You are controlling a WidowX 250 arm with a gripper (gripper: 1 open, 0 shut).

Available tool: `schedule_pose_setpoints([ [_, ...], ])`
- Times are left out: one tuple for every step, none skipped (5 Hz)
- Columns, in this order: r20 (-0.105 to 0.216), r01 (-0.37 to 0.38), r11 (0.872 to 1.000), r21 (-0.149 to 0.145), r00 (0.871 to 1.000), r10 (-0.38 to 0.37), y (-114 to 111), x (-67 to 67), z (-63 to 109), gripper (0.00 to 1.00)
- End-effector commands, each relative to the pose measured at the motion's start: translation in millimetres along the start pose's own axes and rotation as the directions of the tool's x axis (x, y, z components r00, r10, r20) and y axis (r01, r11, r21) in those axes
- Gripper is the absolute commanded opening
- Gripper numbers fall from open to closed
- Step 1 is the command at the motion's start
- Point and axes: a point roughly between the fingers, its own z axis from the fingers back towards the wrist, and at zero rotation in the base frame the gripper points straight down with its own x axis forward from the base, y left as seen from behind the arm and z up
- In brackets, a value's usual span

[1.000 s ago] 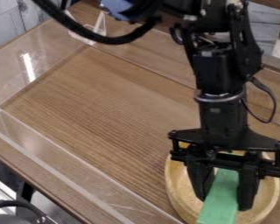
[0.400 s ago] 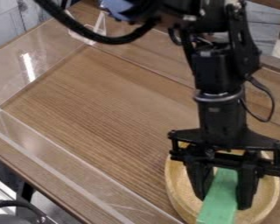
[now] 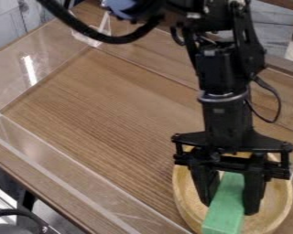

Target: Put the green block in the brown bowl

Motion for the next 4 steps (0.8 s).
schedule_pose_setpoints([
  [0.031, 0.018, 1.000, -0.024, 0.999, -0.017, -4.9, 5.9, 10.0, 0.00],
  [0.027, 0.017, 1.000, -0.026, 1.000, -0.016, -4.1, 6.5, 10.3, 0.00],
  [0.022, 0.016, 0.999, -0.029, 1.000, -0.016, -3.2, 7.2, 10.5, 0.00],
  [0.018, 0.016, 0.999, -0.031, 1.000, -0.016, -2.3, 8.0, 10.7, 0.00],
])
